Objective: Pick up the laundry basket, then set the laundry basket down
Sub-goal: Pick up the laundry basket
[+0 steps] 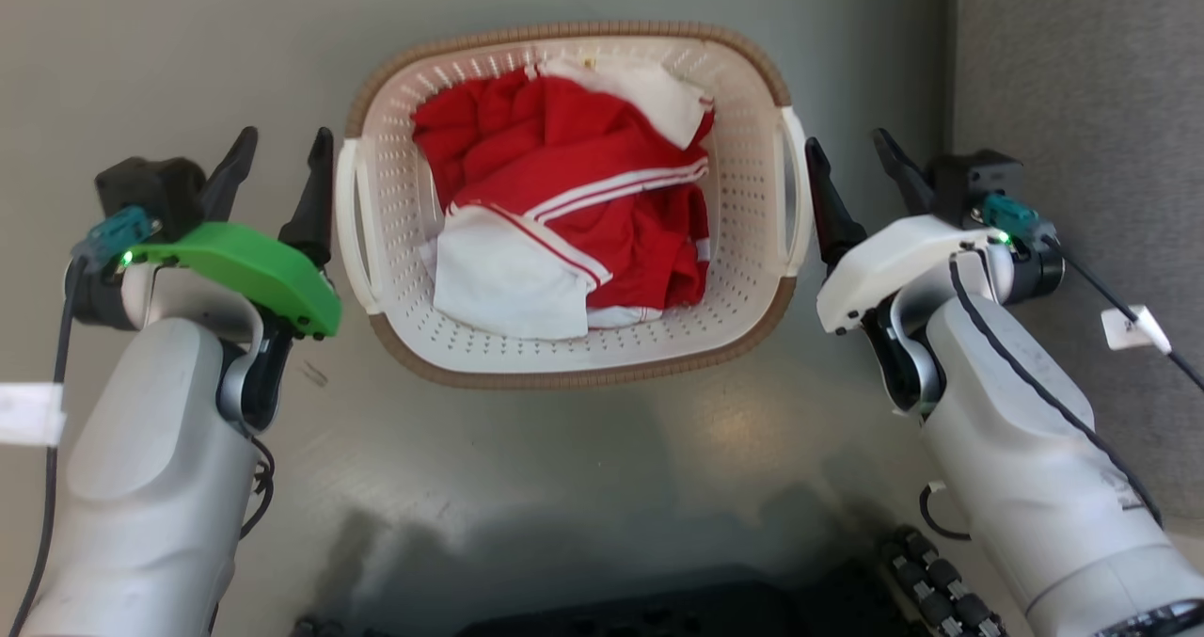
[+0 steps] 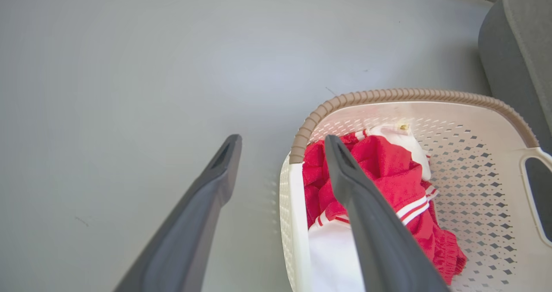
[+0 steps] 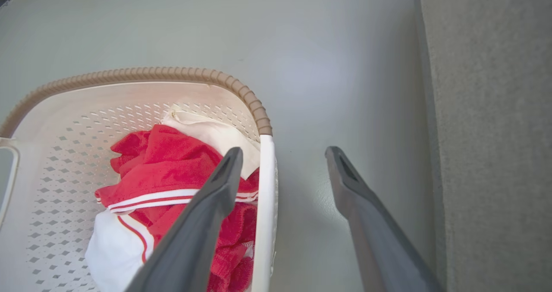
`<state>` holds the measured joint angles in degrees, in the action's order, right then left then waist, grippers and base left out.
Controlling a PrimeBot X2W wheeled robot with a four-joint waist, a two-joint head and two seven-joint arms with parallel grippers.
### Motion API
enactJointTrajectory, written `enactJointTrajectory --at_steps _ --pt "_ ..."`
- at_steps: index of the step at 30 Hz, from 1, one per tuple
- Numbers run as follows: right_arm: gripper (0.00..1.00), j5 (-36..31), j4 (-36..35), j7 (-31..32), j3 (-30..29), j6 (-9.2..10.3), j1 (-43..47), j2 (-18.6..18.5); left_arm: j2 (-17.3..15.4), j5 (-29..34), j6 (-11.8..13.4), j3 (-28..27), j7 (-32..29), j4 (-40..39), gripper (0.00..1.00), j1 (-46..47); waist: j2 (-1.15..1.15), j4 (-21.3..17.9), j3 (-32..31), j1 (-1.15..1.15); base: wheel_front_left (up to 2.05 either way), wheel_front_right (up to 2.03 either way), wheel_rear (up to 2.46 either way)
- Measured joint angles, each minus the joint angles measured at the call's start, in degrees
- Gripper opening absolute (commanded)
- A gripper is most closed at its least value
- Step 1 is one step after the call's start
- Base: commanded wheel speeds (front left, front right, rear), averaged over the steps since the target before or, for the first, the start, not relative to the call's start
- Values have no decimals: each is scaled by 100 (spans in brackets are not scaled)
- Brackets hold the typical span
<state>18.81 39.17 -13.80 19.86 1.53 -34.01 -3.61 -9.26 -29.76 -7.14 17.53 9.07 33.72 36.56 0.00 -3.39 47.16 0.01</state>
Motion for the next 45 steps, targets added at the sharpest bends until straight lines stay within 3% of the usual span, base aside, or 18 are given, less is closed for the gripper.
enactJointTrajectory --at_steps 10,19,21,23,25,26,27,28,29,45 --pt "100 145 858 57 293 -197 -649 4 -23 -348 -19 688 -154 530 100 397 0 13 655 0 0 0 0" --pt "100 644 1147 75 675 -353 -951 2 16 -701 -20 1167 -330 877 100 645 0 57 888 -1 0 0 0" --pt "91 700 1196 74 740 -354 -1006 2 41 -800 -20 1226 -334 953 87 693 0 80 902 -1 0 0 0" --pt "81 772 1244 74 804 -354 -1053 0 52 -846 -20 1262 -347 1013 86 717 0 100 913 -1 0 0 0" --pt "53 858 1299 73 855 -354 -1109 1 52 -890 -20 1329 -347 1044 49 750 0 119 922 -1 0 0 0" --pt "48 887 1318 73 870 -354 -1141 0 53 -906 -20 1373 -347 1049 21 775 0 127 926 -1 0 0 0" --pt "36 920 1333 73 886 -354 -1168 0 62 -951 -20 1411 -347 1054 0 803 0 135 931 -1 0 0 0" --pt "22 950 1355 73 900 -354 -1194 1 73 -1007 -26 1441 -347 1049 0 824 0 143 935 -1 0 0 0" --pt "0 972 1385 71 915 -352 -1219 1 107 -1069 -23 1468 -343 1045 0 841 0 152 939 -1 0 0 0" --pt "0 1473 1725 -26 1240 -364 -1341 34 110 -1579 10 1935 -136 1447 0 971 0 218 676 -1 0 0 0"
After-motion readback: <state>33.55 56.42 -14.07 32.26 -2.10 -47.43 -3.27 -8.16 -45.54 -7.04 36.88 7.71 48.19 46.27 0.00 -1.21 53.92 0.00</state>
